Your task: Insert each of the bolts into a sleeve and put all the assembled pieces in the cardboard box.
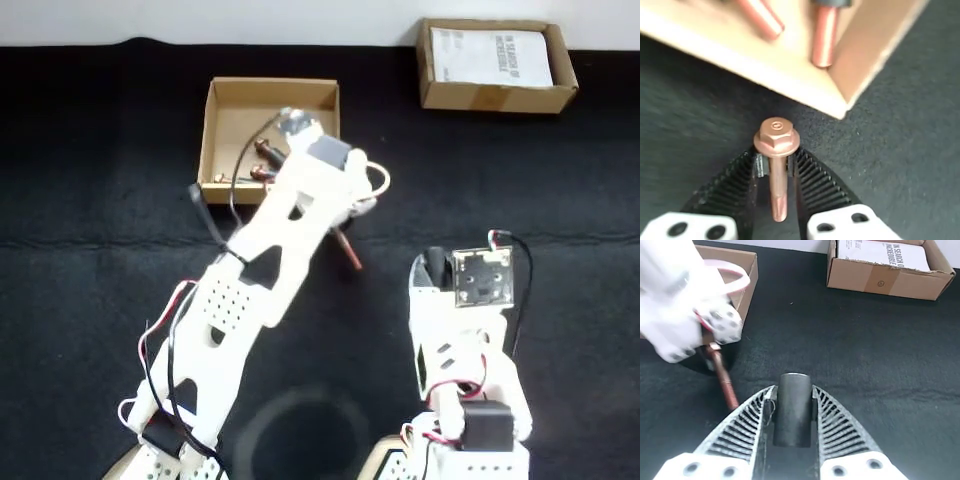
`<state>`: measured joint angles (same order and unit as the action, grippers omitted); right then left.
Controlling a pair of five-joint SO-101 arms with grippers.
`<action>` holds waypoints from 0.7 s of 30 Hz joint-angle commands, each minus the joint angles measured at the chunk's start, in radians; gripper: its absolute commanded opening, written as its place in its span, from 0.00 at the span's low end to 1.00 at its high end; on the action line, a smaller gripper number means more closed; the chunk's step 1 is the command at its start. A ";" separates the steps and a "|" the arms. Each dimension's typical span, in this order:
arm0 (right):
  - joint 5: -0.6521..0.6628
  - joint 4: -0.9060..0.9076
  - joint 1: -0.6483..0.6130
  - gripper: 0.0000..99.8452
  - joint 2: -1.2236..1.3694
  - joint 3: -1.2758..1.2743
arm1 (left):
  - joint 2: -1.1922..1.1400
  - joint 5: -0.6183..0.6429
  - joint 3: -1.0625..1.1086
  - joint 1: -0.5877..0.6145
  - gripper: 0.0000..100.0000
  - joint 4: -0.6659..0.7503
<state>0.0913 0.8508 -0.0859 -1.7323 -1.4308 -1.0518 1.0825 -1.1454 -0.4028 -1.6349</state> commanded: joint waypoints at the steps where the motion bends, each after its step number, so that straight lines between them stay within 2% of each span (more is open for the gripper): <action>1: 0.008 -0.157 -0.005 0.01 -0.002 -0.088 | 0.018 -0.150 -0.133 -0.018 0.01 -0.103; 6: 0.000 -0.443 -0.062 0.01 -0.004 -0.291 | 0.019 -0.336 -0.143 -0.005 0.01 -0.130; 9: -0.101 -0.642 -0.082 0.01 0.008 -0.387 | 0.021 -0.387 -0.143 -0.001 0.01 -0.132; 13: -0.242 -0.768 -0.090 0.01 0.001 -0.380 | 0.022 -0.443 -0.145 -0.001 0.01 -0.132; 21: -0.245 -0.898 -0.085 0.01 0.002 -0.380 | 0.088 -0.537 -0.151 -0.001 0.01 -0.132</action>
<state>-0.1450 -0.0054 -0.1703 -1.7261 -1.6747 -1.0503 0.5746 -1.2528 -0.4120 -1.7607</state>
